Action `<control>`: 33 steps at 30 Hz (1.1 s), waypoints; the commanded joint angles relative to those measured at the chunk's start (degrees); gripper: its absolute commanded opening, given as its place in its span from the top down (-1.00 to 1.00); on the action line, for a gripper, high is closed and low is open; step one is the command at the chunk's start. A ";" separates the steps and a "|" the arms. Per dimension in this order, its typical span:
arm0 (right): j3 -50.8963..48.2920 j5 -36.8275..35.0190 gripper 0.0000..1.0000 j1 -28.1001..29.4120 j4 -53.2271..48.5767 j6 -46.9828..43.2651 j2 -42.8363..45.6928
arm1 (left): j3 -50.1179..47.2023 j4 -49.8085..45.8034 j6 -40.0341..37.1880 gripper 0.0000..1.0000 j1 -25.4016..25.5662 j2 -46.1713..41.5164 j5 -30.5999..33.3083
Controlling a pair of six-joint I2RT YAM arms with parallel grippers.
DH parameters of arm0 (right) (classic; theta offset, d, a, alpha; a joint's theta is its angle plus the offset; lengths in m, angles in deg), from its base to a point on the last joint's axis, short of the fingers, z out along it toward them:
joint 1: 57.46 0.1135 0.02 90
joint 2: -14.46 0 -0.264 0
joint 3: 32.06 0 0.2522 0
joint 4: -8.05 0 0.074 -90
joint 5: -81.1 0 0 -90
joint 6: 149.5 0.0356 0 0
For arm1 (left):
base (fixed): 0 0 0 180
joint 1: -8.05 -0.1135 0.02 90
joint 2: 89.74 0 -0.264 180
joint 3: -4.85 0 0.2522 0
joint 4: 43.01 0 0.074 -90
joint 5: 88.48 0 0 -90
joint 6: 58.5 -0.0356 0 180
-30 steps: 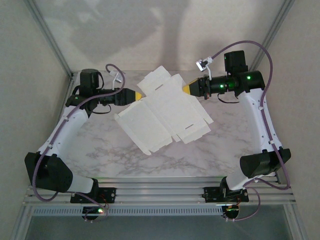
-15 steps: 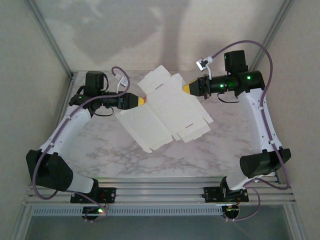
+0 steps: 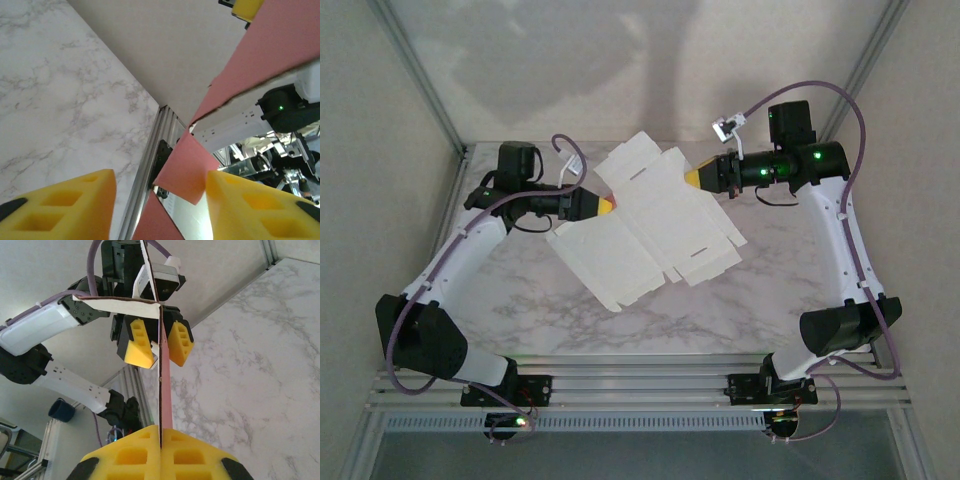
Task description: Fold the paper box
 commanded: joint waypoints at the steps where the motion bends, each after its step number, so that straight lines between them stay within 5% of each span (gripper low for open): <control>1: 1.29 2.56 1.00 -0.36 -2.37 -1.82 0.14 | 1.84 1.16 -1.11 0.10 0.56 -0.05 -4.54; 24: 2.97 5.08 1.00 -0.38 -7.16 -6.13 -0.35 | 2.08 3.31 -1.98 0.73 0.72 -1.37 -8.24; 28: 2.54 6.02 1.00 -0.41 -7.01 -6.29 -0.37 | 1.69 3.27 -1.77 0.30 0.76 -1.55 -8.11; 31: 2.34 6.41 1.00 -0.37 -7.23 -6.50 -0.51 | 1.95 3.36 -1.73 0.30 0.82 -1.50 -8.54; 33: 2.29 6.76 1.00 -0.42 -7.42 -6.81 -0.53 | 2.14 3.44 -1.65 0.49 0.81 -1.57 -8.52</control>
